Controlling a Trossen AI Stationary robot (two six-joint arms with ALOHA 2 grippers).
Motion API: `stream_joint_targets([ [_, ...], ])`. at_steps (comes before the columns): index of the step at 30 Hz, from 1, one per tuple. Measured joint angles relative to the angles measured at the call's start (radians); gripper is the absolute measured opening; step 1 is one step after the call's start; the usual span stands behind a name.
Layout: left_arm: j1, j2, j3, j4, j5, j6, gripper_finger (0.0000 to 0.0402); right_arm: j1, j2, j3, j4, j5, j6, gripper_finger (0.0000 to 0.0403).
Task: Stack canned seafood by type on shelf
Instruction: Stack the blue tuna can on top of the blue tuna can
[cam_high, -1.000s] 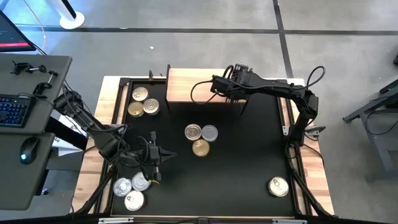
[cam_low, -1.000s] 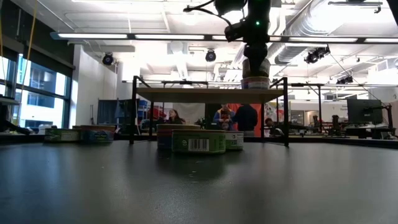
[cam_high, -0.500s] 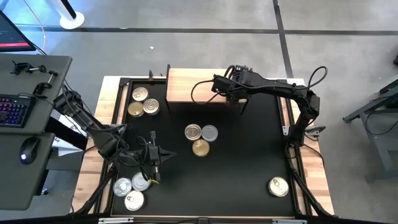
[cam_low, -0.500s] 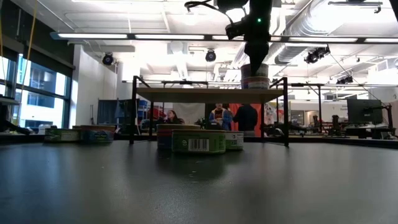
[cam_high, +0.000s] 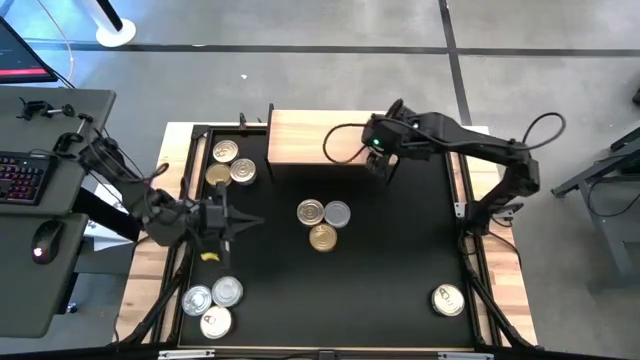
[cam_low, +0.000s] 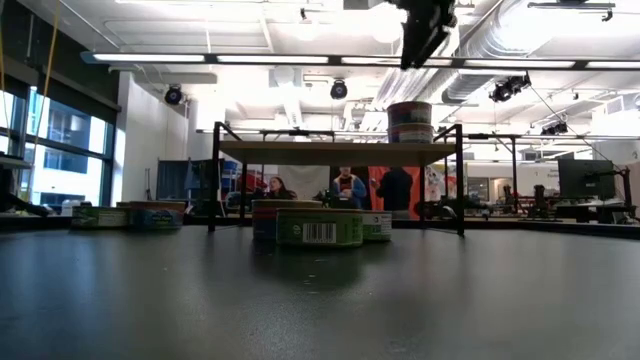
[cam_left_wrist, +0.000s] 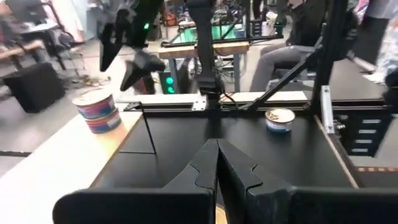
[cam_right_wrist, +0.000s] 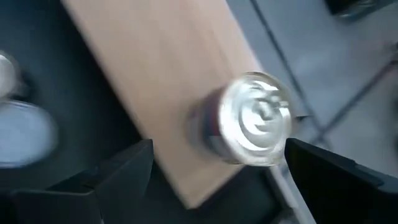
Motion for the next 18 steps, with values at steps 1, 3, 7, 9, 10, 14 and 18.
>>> stream_joint_targets([
  [1,0.003,-0.009,0.0,-0.012,0.025,-0.011,0.0,0.02,-0.007,0.0,0.003,-0.022,0.03,0.0353],
  [3,0.005,-0.019,0.0,-0.034,0.089,-0.039,0.0,0.066,-0.016,0.0,0.014,-0.053,0.098,0.0347],
  [7,0.004,-0.012,0.0,-0.096,0.18,-0.054,0.0,0.18,-0.007,0.0,0.047,-0.112,0.206,0.0314],
  [9,0.004,-0.002,0.0,-0.13,0.186,-0.082,0.0,0.246,0.013,0.0,0.054,-0.14,0.278,0.029],
  [10,0.004,0.004,0.0,-0.146,0.185,-0.101,0.0,0.279,0.027,0.0,0.051,-0.148,0.313,0.0276],
  [14,0.004,0.035,0.0,-0.174,0.185,-0.129,0.0,0.409,0.1,0.0,-0.031,-0.178,0.415,0.0201],
  [18,0.004,0.068,0.0,-0.167,0.211,-0.129,0.0,0.507,0.157,-0.047,-0.133,-0.328,0.527,0.0104],
])
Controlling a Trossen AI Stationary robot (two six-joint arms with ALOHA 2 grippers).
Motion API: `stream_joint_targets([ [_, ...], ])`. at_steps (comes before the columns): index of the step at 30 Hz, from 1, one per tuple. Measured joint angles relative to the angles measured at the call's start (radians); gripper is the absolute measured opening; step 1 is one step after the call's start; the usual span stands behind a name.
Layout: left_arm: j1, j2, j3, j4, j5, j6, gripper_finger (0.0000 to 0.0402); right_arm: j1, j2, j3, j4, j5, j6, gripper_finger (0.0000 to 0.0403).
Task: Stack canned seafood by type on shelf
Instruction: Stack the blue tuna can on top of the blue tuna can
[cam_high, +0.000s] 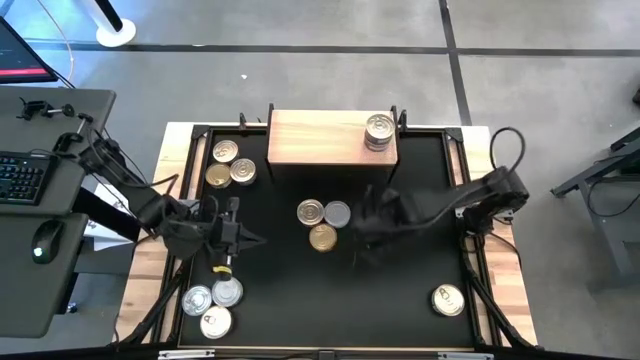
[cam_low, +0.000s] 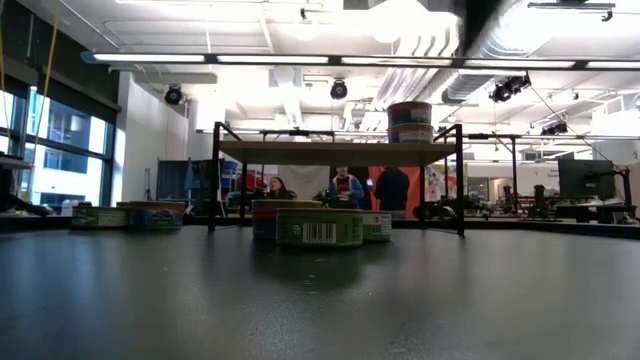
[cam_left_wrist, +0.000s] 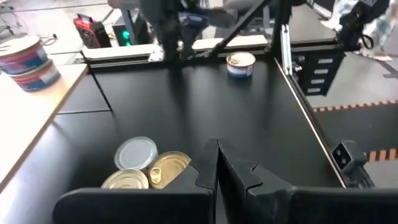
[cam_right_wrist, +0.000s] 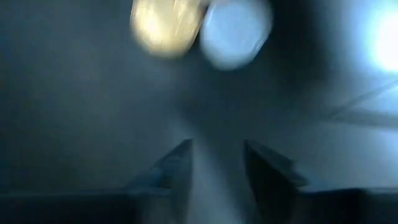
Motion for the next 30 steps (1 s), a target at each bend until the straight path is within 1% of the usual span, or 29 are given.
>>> stream_joint_targets([
  [3,0.0,0.028,0.0,0.0,0.029,0.016,0.0,0.068,-0.03,-0.142,0.035,-0.212,0.094,0.0029],
  [4,0.0,0.036,0.0,0.0,0.042,0.023,0.0,0.094,-0.052,-0.203,0.059,-0.282,0.132,0.0015],
  [6,0.0,0.049,0.0,0.001,0.067,0.026,0.0,0.145,-0.106,-0.328,0.114,-0.399,0.225,0.0012],
  [9,0.0,0.073,0.0,0.021,0.086,0.018,0.0,0.207,-0.188,-0.497,0.217,-0.551,0.418,0.0014],
  [11,0.001,0.093,0.0,0.067,0.086,0.027,0.0,0.253,-0.222,-0.585,0.295,-0.624,0.542,0.0005],
  [13,0.011,0.12,0.0,0.142,0.087,0.062,0.0,0.299,-0.245,-0.647,0.357,-0.678,0.647,0.0003],
  [15,0.032,0.16,0.0,0.233,0.116,0.115,0.0,0.343,-0.25,-0.687,0.415,-0.715,0.713,0.0004],
  [19,0.113,0.278,0.0,0.441,0.2,0.19,0.0,0.42,-0.248,-0.731,0.477,-0.727,0.808,0.0001],
  [22,0.18,0.383,0.0,0.564,0.272,0.192,0.0,0.471,-0.248,-0.741,0.466,-0.723,0.839,0.0],
  [26,0.237,0.505,0.0,0.697,0.287,0.179,0.0,0.51,-0.247,-0.741,0.419,-0.673,0.862,0.0],
  [30,0.265,0.596,0.0,0.79,0.309,0.112,0.0,0.535,-0.226,-0.741,0.425,-0.653,0.857,0.0],
])
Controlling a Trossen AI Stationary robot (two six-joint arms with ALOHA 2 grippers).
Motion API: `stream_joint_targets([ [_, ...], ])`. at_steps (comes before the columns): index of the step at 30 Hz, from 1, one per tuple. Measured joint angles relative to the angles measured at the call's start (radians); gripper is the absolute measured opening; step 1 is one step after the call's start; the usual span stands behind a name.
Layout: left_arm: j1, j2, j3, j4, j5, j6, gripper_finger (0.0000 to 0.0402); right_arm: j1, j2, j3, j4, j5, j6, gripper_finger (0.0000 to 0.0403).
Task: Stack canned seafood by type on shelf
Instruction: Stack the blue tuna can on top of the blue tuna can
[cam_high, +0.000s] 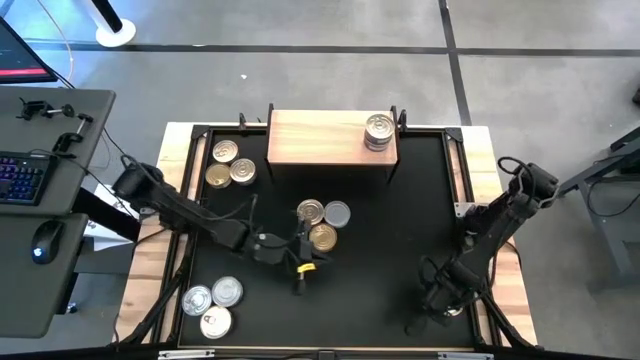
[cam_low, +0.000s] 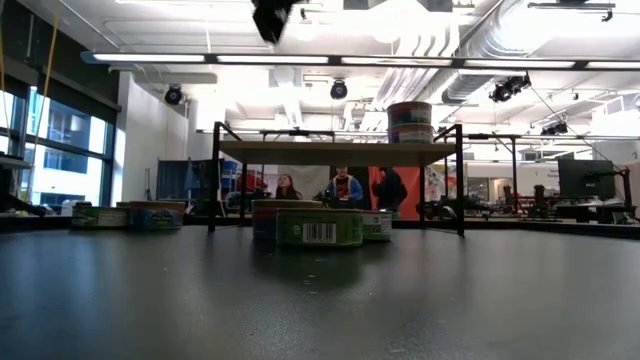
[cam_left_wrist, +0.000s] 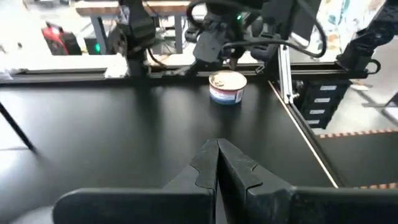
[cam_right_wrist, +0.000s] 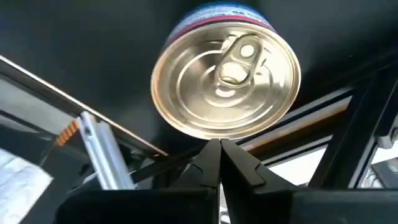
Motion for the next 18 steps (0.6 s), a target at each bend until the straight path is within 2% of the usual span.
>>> stream_joint_targets([
  [5,-0.002,0.049,0.0,0.046,0.041,-0.06,0.0,-0.002,0.075,0.0,0.014,0.004,-0.071,0.0],
  [13,-0.011,0.055,0.0,0.04,0.04,-0.06,0.0,-0.048,0.167,0.004,0.023,-0.015,-0.174,0.0],
  [15,-0.011,0.058,0.0,0.035,0.039,-0.06,0.0,-0.071,0.169,0.01,0.059,0.019,-0.177,0.0],
  [18,-0.011,0.077,0.001,0.028,0.036,-0.061,0.0,-0.111,0.168,0.04,0.132,0.165,-0.211,0.0],
])
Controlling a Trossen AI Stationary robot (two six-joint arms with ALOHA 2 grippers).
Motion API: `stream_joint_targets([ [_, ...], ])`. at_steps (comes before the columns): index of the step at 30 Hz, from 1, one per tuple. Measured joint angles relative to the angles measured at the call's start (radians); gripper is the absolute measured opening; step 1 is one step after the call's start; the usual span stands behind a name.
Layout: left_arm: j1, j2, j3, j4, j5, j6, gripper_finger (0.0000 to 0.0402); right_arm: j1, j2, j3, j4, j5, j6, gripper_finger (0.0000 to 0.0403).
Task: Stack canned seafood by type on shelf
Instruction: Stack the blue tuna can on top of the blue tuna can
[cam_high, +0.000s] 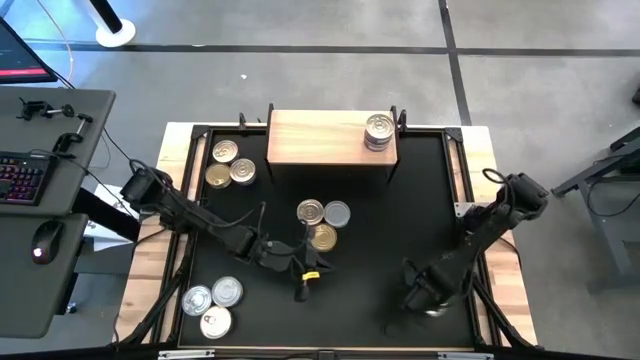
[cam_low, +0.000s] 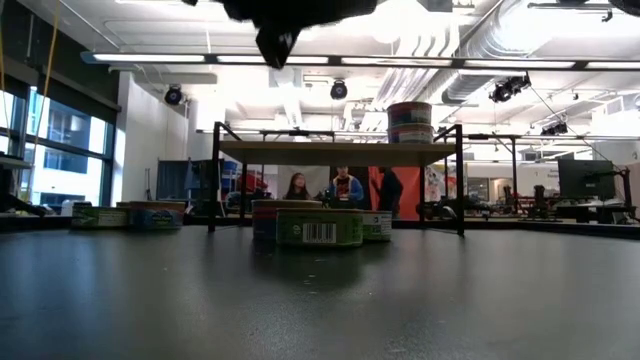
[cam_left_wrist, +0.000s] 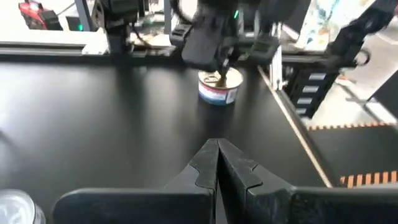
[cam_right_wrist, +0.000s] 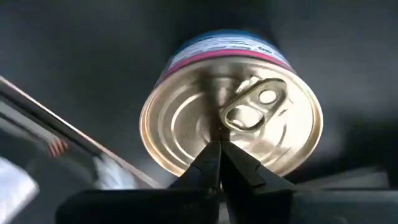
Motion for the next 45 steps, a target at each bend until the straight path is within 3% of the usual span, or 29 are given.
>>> stream_joint_targets([
  [8,-0.001,0.113,0.0,0.05,-0.001,-0.063,0.0,-0.115,0.006,0.032,0.225,0.251,-0.057,0.0],
  [16,0.0,0.211,-0.001,0.156,-0.017,-0.063,0.0,-0.23,0.006,0.025,0.459,0.387,-0.291,0.0],
  [19,0.002,0.212,-0.001,0.208,-0.037,-0.057,0.0,-0.233,-0.057,0.026,0.456,0.42,-0.315,0.0],
  [23,0.015,0.219,0.0,0.23,-0.041,0.001,0.0,-0.194,-0.138,0.026,0.316,0.492,-0.292,0.0],
  [28,0.04,0.285,0.0,0.218,-0.026,0.036,0.0,-0.179,-0.138,0.024,0.163,0.494,-0.225,0.0],
  [39,0.03,0.295,0.001,0.094,-0.03,0.01,0.0,-0.261,0.062,0.025,0.36,0.426,-0.251,0.0],
  [45,0.017,0.291,0.003,0.046,-0.034,0.0,0.0,-0.282,0.078,0.026,0.475,0.429,-0.252,0.0],
])
